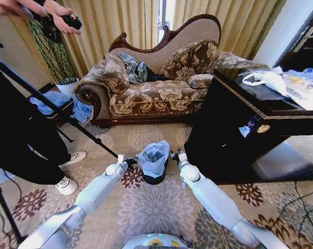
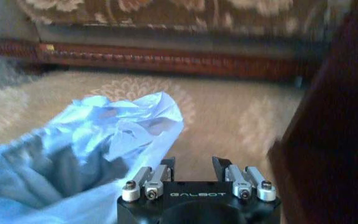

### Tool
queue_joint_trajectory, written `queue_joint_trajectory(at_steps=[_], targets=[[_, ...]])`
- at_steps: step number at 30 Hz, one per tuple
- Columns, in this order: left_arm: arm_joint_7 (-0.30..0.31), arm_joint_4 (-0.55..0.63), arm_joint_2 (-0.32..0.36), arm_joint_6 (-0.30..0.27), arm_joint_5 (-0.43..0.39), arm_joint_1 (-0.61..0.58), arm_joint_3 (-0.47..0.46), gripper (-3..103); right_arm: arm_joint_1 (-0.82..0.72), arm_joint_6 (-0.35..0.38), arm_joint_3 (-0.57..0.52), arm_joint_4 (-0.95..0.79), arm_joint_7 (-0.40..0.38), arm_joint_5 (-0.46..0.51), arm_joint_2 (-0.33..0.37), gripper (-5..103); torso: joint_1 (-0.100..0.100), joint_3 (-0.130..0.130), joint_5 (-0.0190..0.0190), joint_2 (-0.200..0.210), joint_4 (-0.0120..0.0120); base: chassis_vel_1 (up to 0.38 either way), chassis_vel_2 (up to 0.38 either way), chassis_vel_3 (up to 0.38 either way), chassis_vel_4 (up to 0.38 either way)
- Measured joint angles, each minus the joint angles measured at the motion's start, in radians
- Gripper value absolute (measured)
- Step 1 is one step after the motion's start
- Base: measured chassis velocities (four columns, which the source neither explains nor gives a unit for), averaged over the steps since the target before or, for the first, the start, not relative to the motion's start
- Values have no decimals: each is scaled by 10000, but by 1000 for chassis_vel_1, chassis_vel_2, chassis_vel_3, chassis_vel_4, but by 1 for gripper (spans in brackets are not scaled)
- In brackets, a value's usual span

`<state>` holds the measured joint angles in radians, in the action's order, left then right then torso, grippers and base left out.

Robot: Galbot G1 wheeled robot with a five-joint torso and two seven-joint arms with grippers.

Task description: Place a garbage bag over the trash bin.

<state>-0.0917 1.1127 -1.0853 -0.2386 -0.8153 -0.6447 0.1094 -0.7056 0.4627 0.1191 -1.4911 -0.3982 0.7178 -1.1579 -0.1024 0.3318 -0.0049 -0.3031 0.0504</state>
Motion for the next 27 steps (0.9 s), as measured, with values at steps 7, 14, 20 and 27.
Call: queue_joint_trajectory(at_steps=[7,14,20,27], targets=[[0,51,-1,0,1,-21,-2,0,34,616,-353,-571,-692,2586,7,33,0,-1,-1,0,0,0,0,0,0],[-3,125,68,0,15,-102,-39,0,90,797,-321,-490,-844,3247,-159,35,0,-1,-1,0,0,0,0,0,0],[-18,127,106,13,28,-119,-51,0,172,795,-267,-194,-779,3297,-361,25,0,-1,-1,0,0,0,0,0,0],[-26,120,81,24,37,-107,-46,0,242,834,-276,-131,-744,3538,-447,27,0,-1,-1,0,0,0,0,0,0]])
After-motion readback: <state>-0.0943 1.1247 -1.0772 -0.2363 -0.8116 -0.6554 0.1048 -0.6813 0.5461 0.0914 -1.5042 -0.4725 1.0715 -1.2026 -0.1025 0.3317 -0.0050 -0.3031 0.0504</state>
